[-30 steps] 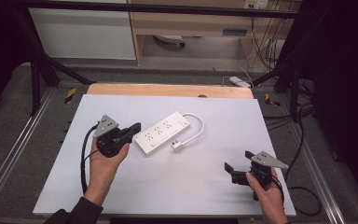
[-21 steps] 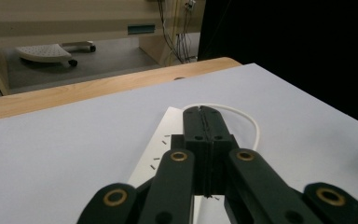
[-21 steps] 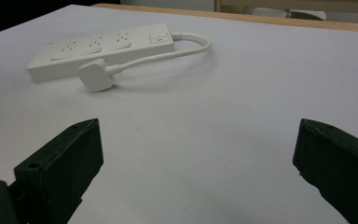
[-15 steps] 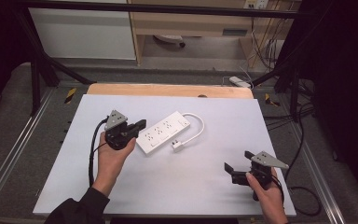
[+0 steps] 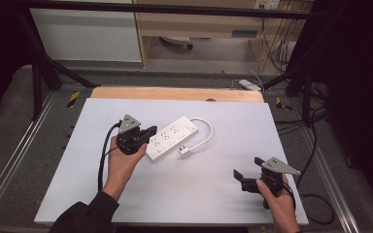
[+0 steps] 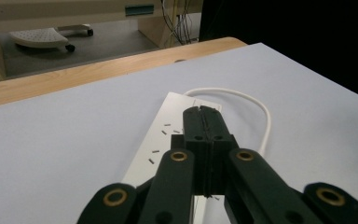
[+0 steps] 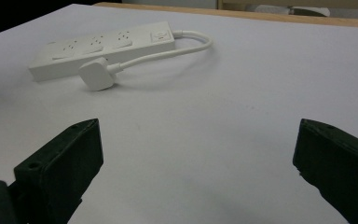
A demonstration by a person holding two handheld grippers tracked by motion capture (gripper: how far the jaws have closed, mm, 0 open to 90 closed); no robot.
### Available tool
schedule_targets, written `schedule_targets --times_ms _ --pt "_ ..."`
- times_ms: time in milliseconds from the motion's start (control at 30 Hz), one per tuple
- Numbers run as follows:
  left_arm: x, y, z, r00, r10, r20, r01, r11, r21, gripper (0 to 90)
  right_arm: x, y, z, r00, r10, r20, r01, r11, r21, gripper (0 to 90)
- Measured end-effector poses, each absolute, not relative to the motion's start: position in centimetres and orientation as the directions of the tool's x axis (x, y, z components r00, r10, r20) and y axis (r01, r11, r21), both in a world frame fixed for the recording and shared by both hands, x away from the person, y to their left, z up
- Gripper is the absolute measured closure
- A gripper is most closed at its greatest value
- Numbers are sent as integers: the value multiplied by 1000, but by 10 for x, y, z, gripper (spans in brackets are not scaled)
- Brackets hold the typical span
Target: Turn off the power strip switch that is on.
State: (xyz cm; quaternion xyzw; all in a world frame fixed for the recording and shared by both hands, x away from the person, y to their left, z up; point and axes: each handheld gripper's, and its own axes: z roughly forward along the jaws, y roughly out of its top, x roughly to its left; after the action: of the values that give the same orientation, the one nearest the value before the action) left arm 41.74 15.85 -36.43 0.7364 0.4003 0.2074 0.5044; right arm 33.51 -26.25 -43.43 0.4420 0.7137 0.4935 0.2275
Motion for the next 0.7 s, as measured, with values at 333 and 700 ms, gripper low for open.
schedule_targets --times_ms 333,700 --pt "418 153 -375 599 794 -104 395 -180 901 900 335 -262 -435 -516 849 115 406 124 905 20" --pt "421 152 -385 596 798 -95 419 -208 884 900 334 -261 -435 -523 845 113 407 131 904 20"
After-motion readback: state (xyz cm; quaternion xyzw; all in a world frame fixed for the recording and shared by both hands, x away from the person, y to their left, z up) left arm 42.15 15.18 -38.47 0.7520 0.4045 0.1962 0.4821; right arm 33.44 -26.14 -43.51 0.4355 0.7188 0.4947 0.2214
